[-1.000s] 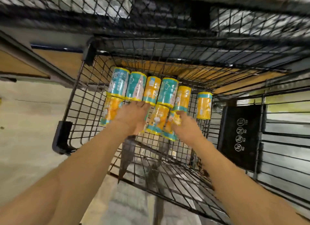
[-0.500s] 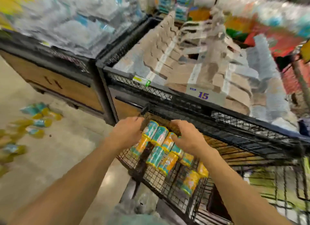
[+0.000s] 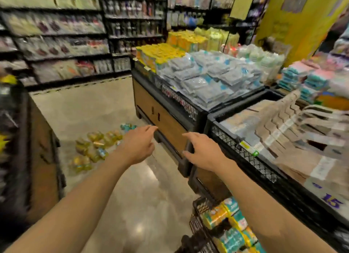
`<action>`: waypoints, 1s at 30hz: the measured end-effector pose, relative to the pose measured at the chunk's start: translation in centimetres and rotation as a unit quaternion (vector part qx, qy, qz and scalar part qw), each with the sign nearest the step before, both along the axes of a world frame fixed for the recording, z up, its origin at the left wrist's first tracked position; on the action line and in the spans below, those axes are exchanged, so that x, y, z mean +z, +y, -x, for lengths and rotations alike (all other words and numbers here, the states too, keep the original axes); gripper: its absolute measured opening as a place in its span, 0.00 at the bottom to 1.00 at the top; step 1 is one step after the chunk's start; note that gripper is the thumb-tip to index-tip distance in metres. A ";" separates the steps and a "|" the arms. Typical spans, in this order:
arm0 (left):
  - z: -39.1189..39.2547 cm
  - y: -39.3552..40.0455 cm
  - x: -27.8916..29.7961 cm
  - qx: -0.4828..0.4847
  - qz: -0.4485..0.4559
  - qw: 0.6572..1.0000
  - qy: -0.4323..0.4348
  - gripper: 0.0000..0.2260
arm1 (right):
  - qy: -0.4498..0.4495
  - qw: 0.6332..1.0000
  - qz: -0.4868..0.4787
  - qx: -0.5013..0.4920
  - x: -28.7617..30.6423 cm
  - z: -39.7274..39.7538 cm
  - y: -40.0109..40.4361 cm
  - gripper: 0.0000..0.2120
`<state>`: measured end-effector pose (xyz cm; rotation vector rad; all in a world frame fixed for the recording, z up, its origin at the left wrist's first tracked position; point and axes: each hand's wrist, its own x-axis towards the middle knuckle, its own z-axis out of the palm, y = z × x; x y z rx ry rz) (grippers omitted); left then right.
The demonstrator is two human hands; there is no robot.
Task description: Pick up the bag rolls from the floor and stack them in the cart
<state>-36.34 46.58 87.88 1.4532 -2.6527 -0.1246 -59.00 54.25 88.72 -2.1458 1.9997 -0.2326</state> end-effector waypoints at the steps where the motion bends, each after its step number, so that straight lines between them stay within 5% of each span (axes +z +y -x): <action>1: -2.1 -1.3 0.2 0.016 0.008 1.000 0.001 0.26 | 0.004 1.000 0.006 0.017 0.4 -1.7 -2.1 0.30; 12: -21.0 -12.8 1.4 0.161 0.005 0.987 -0.003 0.28 | 0.002 0.987 0.034 0.156 2.4 -18.6 -22.0 0.33; 30: -25.8 -35.3 1.3 0.303 0.000 0.953 0.001 0.29 | -0.015 0.963 0.031 0.267 3.3 -23.5 -51.1 0.36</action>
